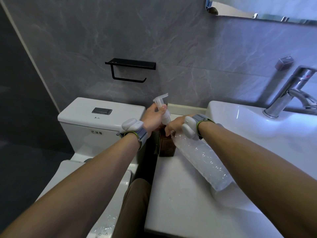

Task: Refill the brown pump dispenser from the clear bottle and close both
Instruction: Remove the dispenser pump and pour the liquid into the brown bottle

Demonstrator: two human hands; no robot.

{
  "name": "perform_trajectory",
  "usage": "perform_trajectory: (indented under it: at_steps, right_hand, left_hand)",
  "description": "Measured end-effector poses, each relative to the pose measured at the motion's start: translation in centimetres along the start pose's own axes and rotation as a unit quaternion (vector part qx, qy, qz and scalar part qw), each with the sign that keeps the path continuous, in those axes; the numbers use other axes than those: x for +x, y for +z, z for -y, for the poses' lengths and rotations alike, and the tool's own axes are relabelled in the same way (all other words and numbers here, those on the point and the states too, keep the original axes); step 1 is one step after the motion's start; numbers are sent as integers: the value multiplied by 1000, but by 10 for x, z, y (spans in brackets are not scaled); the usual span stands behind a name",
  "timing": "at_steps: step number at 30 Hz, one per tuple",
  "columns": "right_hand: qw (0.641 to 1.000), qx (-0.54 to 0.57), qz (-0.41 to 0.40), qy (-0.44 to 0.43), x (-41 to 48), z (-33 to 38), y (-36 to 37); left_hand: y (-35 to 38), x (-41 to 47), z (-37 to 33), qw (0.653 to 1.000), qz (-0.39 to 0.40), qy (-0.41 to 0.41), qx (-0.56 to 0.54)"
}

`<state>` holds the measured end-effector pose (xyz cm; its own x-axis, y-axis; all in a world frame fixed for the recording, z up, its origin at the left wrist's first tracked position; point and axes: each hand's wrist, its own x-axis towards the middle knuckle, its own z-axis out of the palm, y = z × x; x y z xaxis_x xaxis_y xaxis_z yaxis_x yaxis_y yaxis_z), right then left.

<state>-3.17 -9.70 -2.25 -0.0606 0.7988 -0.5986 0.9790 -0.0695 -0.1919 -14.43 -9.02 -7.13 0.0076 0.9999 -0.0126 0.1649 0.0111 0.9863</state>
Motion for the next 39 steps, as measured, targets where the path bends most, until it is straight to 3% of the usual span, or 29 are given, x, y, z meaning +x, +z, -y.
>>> perform_trajectory:
  at_steps: [23, 39]
  right_hand:
    - [999, -22, -19, 15, -4, -4, -2]
    - [997, -70, 21, 15, -15, 8, -11]
  left_hand:
    - [-1, -2, -1, 1000, 1, -15, -3]
    - [-4, -9, -5, 1000, 12, -22, -1]
